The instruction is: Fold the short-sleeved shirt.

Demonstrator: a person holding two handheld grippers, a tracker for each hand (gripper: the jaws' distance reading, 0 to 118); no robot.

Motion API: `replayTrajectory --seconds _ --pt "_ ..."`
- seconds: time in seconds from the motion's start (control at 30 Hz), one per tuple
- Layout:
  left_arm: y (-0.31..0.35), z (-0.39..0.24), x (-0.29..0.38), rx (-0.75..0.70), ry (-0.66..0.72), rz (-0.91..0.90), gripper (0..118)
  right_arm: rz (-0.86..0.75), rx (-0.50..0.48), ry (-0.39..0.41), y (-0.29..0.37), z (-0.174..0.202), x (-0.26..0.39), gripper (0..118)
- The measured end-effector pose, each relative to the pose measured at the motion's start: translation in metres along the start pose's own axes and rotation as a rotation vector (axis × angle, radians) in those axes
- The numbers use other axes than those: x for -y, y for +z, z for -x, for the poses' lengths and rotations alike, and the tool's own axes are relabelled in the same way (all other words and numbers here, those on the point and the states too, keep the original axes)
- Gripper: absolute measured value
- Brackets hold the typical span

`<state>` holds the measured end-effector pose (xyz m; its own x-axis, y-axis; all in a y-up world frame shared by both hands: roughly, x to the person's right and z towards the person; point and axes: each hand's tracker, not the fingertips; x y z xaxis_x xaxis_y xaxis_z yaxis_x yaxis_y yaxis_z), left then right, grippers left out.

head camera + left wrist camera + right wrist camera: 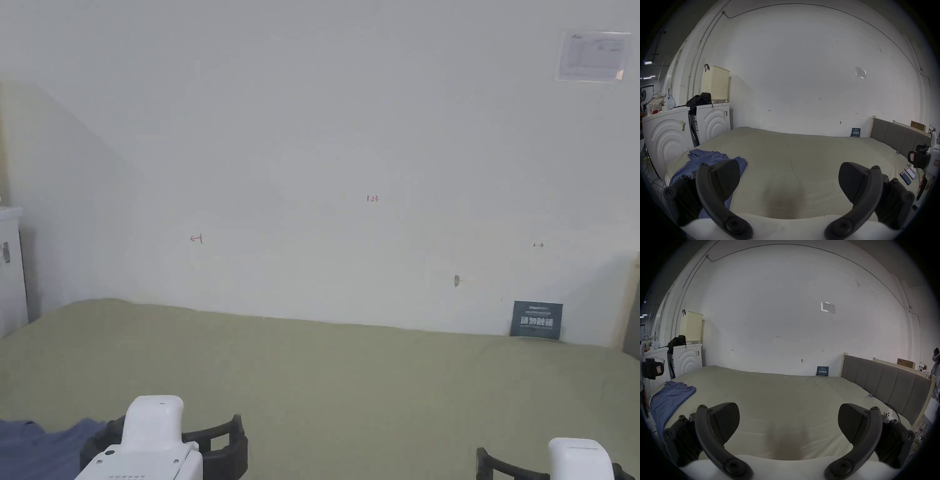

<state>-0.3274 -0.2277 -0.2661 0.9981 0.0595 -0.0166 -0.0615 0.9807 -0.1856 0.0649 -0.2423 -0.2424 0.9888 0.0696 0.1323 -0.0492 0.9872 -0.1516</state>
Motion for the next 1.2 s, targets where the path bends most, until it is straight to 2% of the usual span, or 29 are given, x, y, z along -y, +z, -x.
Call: replayTrajectory --seconds 1.2 --pt "-0.0046 0.0006 0.0 0.006 -0.033 -0.015 118 -0.011 0.017 -0.006 -0.0071 -0.0032 -0.0068 118"
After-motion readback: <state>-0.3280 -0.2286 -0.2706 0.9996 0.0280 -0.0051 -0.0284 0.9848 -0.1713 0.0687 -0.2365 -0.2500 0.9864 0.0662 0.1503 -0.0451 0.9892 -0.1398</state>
